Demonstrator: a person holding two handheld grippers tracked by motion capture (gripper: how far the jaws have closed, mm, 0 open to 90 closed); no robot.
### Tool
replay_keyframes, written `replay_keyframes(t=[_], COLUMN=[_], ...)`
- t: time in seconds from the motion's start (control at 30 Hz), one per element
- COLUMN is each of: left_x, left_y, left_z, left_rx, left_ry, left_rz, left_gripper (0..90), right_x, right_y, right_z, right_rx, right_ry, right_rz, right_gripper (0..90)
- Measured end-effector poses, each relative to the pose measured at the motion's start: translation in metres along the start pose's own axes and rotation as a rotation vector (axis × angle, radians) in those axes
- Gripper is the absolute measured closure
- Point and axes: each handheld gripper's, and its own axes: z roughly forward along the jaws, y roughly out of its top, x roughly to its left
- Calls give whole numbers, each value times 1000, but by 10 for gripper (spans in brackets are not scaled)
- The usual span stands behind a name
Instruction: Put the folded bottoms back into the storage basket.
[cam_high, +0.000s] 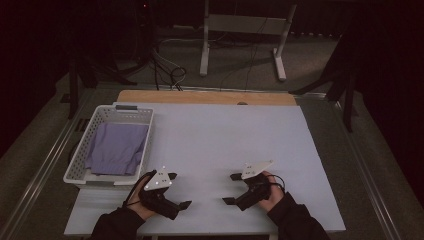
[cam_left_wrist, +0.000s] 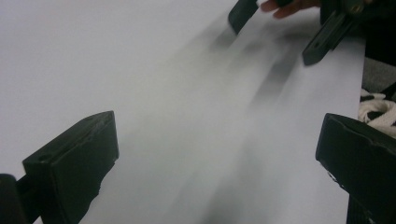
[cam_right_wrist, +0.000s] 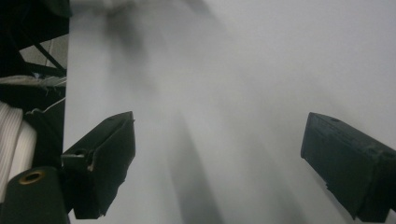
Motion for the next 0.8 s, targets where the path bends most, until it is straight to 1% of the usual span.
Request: replay_keyframes(t=[0.03, 0.07, 0.1, 0.13, 0.2, 0.23, 0.27, 0.3, 0.33, 0.4, 0.47, 0.5, 0.63, 0.67, 0.7, 0.8], left_x=[0, 0, 0, 1, 1, 1, 2, 2, 3, 3, 3, 4, 3, 2, 2, 2], left_y=[-1, -2, -2, -3, -6, -7, -9, -10, -11, -13, -14, -15, -16, -17, -17, -17], left_z=[-1, -2, -3, -4, -6, -7, -8, -8, -9, -10, -11, -12, -14, -14, -14, -14], left_rx=[1, -4, -3, -2, 6, 9, 10, 10, 12, 9, 13, 15, 38, 44, 43, 38], left_ry=[2, 2, 2, 0, 5, 6, 7, 8, 8, 11, 13, 13, 3, 1, -4, -4], left_rz=[1, -2, -3, -1, 3, 0, -7, -13, -13, -16, -17, -18, 2, 8, 2, 0], left_gripper=[0, 0, 0, 0, 0, 0, 0, 0, 0, 0, 0, 0, 0, 0, 0, 0], right_x=[1, 1, 1, 2, 4, 4, 4, 3, 3, 2, 1, 1, 1, 1, 1, 1], right_y=[-2, -5, -8, -10, -17, -19, -22, -25, -28, -31, -39, -41, -53, -56, -59, -68], right_z=[-4, -7, -11, -14, -22, -26, -30, -34, -38, -41, -50, -53, -68, -71, -76, -88], right_rx=[0, -8, -4, -6, -16, -22, -20, -20, -18, -15, -21, -26, -37, -48, -40, -63], right_ry=[-9, -9, -12, -14, -30, -30, -28, -49, -57, -54, -71, -68, -114, -121, -134, -161], right_rz=[1, -5, -9, -5, -6, 5, 5, 2, 2, 1, 23, 19, 33, 38, 38, 61], right_gripper=[99, 107, 109, 109, 109, 108, 107, 107, 107, 107, 108, 108, 109, 109, 109, 108])
